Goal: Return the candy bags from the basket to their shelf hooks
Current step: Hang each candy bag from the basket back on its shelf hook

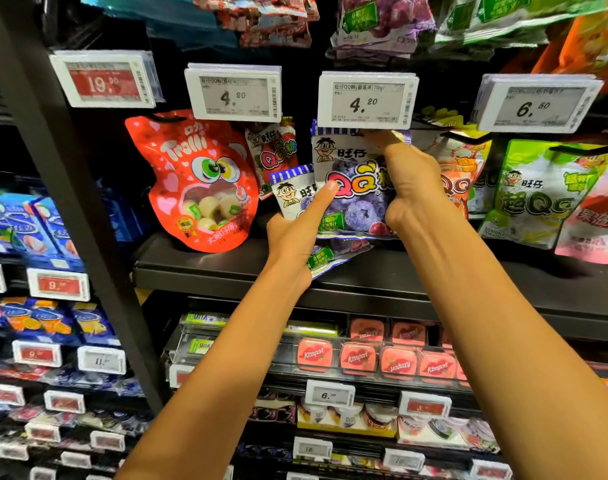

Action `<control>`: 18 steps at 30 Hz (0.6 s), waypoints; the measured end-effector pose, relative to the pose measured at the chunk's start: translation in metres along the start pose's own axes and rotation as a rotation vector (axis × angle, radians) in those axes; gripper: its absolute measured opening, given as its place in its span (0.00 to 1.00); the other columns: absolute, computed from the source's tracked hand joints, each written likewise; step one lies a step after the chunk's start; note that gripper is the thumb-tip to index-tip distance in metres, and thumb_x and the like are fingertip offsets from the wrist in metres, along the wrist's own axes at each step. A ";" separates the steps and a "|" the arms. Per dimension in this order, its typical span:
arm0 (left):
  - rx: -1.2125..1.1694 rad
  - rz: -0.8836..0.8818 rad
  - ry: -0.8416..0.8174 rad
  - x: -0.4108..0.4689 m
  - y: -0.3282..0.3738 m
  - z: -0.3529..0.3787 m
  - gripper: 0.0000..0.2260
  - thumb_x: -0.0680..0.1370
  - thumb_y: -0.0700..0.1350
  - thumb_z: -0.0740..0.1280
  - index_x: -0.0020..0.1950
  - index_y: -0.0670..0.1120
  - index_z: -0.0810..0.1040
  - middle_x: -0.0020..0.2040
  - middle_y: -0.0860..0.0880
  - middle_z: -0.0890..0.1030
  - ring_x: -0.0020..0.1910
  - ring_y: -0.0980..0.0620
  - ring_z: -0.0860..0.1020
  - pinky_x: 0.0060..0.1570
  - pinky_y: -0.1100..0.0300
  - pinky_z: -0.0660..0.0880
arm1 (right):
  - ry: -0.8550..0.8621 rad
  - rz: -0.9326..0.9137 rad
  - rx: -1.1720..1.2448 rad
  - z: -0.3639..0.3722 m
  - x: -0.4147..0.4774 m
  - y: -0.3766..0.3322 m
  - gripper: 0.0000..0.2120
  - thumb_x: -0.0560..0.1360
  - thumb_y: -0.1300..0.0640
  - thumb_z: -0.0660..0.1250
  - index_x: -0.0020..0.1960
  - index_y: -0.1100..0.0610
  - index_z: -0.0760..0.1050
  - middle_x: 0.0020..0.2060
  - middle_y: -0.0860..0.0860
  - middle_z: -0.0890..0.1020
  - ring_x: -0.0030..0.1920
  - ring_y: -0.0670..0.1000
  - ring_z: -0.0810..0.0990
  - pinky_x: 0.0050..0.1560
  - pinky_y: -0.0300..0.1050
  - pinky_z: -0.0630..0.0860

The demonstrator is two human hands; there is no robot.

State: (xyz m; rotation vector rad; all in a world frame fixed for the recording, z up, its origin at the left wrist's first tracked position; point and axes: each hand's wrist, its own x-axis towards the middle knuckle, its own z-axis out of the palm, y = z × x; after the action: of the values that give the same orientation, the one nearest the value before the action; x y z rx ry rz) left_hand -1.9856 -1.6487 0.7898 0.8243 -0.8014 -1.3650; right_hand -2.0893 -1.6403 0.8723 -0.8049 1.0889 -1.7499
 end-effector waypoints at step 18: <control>0.096 0.084 0.072 0.019 -0.006 -0.003 0.06 0.71 0.43 0.76 0.47 0.48 0.83 0.45 0.47 0.86 0.45 0.48 0.85 0.48 0.50 0.83 | -0.035 -0.124 0.008 0.000 0.020 0.016 0.07 0.72 0.62 0.75 0.37 0.59 0.78 0.29 0.54 0.83 0.29 0.53 0.82 0.33 0.49 0.83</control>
State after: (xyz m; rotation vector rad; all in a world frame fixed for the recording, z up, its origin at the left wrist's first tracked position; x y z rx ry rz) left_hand -1.9846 -1.6673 0.7836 0.9000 -0.8408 -1.2237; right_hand -2.0907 -1.6619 0.8588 -0.9119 1.0273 -1.8344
